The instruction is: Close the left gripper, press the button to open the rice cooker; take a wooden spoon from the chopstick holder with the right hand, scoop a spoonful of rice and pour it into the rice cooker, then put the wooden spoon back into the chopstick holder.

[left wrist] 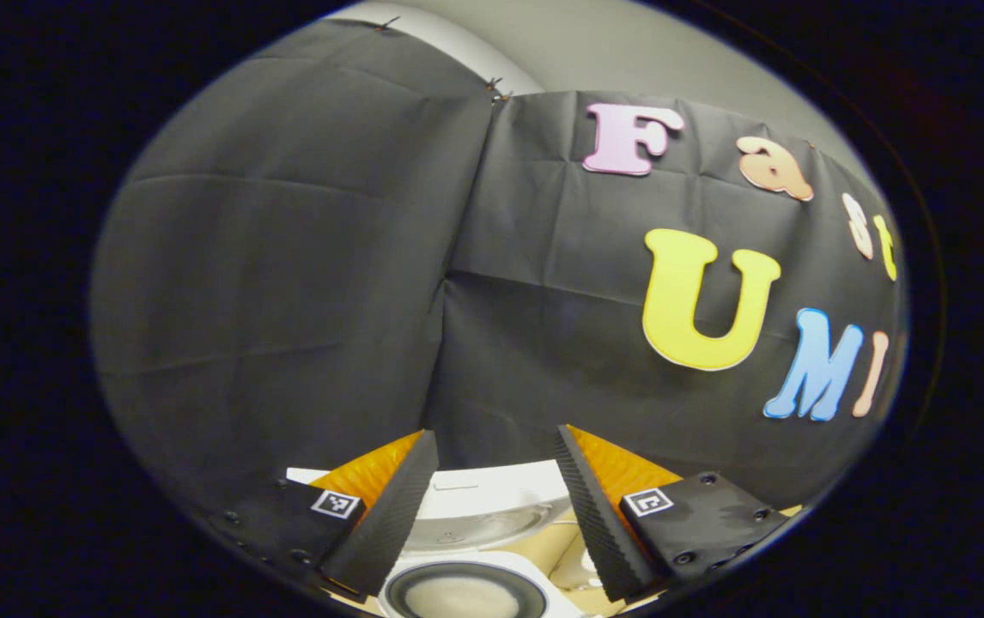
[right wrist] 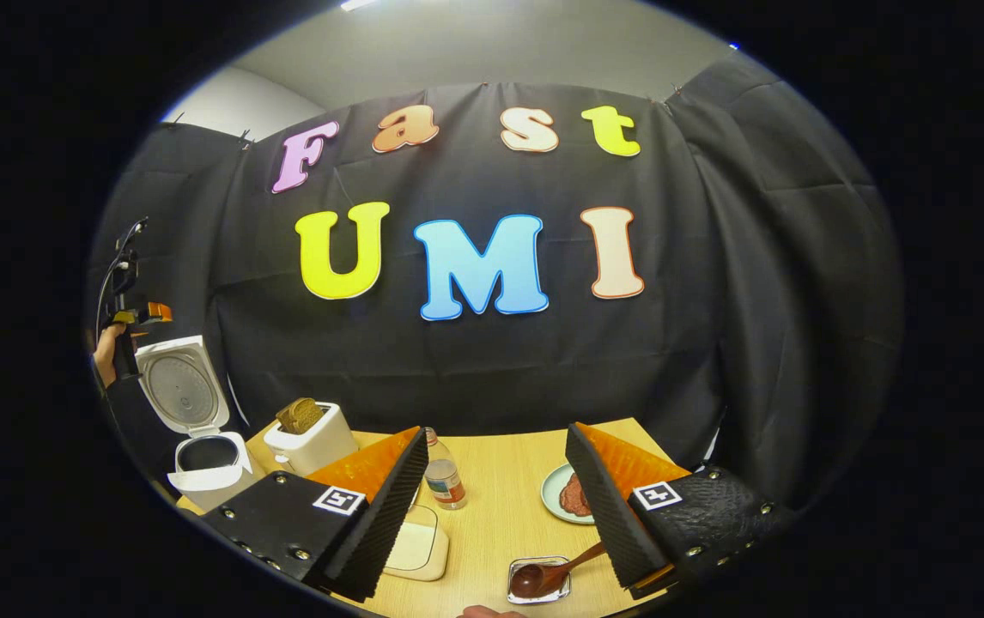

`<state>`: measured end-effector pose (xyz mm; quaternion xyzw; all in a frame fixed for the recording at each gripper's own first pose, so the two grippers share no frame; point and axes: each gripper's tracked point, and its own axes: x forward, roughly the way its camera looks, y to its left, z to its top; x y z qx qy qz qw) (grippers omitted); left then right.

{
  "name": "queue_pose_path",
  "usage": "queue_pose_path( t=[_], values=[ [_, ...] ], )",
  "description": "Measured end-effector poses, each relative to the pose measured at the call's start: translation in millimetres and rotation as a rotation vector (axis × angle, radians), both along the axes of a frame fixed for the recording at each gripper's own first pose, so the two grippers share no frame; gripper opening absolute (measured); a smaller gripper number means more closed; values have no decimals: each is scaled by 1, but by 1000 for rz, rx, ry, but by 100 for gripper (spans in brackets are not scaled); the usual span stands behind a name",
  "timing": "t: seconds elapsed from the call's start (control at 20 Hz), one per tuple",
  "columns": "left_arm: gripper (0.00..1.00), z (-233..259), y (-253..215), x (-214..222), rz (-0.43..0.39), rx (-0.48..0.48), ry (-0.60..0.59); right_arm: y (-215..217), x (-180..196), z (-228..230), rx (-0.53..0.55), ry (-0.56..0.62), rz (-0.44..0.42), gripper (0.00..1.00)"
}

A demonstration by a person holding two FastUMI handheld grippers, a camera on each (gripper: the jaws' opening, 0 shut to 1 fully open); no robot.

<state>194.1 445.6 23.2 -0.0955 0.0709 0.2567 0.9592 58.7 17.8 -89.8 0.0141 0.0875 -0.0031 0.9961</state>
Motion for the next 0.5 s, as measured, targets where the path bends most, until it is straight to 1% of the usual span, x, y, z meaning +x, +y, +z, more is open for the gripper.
queue_pose_path(
  t=[0.1, 0.25, 0.4, 0.5],
  values=[
    [96, -8, 8, 12, 31, -4, 14, -3, 2, -2, -6, 4, -2, 98],
    [96, -20, 17, 28, 46, 30, 65, -7, 6, -4, -10, 10, -1, 98],
    [96, -35, 24, 28, 90, 42, 130, -6, 7, -7, -5, 19, 4, 97],
    [89, -37, 25, 26, 107, 82, 164, -3, 7, -8, -8, 21, 16, 97]
  ],
)
